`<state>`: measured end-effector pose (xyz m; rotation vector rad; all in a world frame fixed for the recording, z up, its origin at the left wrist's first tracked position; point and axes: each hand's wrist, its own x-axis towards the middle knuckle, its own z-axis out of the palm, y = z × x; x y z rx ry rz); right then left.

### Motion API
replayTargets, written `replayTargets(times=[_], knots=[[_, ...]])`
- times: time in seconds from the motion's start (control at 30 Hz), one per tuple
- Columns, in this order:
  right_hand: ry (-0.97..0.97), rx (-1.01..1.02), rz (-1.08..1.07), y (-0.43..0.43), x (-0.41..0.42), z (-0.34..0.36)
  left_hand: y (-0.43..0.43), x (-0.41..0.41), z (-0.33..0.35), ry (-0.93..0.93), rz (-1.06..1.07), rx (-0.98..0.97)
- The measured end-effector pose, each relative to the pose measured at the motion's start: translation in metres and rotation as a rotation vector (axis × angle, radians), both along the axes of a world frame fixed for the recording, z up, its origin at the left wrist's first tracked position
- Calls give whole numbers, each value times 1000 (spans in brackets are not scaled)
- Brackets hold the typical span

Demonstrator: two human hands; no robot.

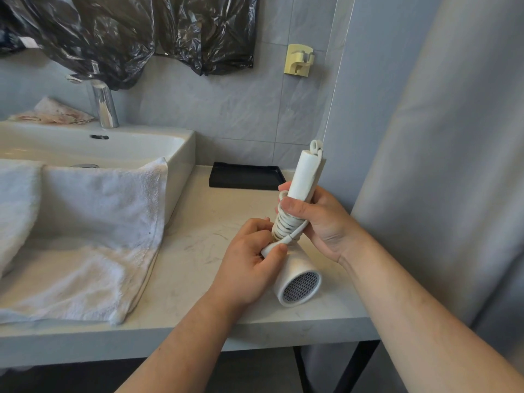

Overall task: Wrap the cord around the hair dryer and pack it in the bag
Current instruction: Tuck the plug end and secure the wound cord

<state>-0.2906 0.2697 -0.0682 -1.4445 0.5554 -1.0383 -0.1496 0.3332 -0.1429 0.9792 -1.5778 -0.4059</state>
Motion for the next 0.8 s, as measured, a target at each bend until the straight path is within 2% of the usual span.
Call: replayTargets(times=[0.23, 0.37, 0.43, 0.5, 0.63, 0.8], knots=[[-27, 21, 28, -5, -2, -4, -2, 0, 2, 60, -53, 15], [-79, 35, -328, -8, 2, -15, -6, -1, -3, -10, -55, 52], [-102, 25, -415, -9, 3, -18, -7, -1, -4, -26, -54, 75], [-126, 28, -343, -9, 1, -19, -7, 0, -4, -31, -43, 85], [-217, 117, 38, -5, -12, -16, -6, 1, -3, -34, -39, 93], [-216, 126, -19, -4, -12, -16, -8, 1, -3, -42, -46, 102]])
